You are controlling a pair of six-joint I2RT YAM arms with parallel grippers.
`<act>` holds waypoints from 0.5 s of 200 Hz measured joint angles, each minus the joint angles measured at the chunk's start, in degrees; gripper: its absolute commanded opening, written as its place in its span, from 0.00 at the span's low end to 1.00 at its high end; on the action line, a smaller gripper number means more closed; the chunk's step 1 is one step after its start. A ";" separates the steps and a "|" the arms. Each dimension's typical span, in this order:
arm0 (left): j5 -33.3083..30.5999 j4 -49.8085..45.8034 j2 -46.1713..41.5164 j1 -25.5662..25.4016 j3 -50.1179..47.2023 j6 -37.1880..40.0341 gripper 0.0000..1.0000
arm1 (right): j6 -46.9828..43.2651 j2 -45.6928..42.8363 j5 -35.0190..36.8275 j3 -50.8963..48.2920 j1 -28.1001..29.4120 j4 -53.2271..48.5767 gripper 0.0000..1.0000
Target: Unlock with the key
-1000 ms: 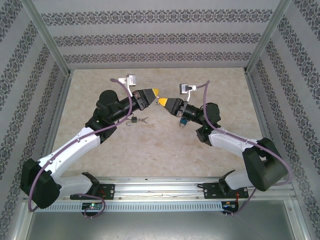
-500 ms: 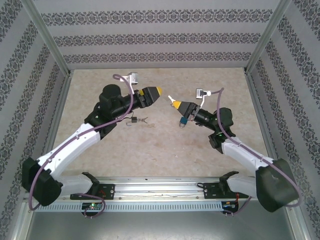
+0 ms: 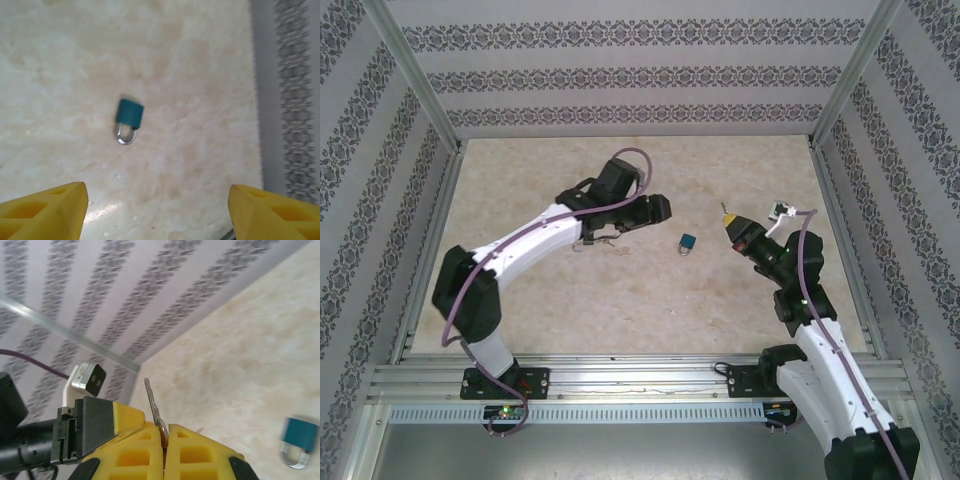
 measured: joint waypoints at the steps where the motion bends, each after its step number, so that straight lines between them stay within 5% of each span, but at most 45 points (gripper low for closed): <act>1: -0.15 -0.39 0.42 -0.09 0.44 0.04 0.73 | -0.11 -0.24 0.28 -0.02 -0.09 -0.55 0.00; 100: -9.27 -22.67 33.22 -7.04 38.03 4.42 0.73 | -2.08 -10.78 11.61 -5.05 -3.45 -22.01 0.00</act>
